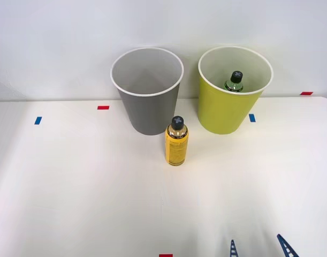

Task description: Put cans in the gray bin, plastic bottles in the light green bin

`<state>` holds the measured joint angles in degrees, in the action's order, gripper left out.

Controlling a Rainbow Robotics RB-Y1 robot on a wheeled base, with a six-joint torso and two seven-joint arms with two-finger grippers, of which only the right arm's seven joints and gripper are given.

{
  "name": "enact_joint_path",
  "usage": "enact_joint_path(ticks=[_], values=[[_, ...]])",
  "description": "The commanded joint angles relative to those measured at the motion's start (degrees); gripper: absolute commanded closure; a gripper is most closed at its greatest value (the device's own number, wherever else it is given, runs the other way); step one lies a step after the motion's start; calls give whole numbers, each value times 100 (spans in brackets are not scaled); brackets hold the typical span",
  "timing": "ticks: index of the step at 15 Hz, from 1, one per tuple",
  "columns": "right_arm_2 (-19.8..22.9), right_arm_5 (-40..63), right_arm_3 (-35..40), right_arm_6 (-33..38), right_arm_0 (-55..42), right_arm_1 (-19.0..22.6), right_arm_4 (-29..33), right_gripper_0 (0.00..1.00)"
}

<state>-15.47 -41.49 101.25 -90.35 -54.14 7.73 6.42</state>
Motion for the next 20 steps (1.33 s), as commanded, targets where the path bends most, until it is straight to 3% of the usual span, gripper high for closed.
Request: enact_joint_path(ticks=[1, 20], values=[[0, 0, 0, 0, 0, 0, 0, 0], [0, 0, 0, 0, 0, 0, 0, 0]])
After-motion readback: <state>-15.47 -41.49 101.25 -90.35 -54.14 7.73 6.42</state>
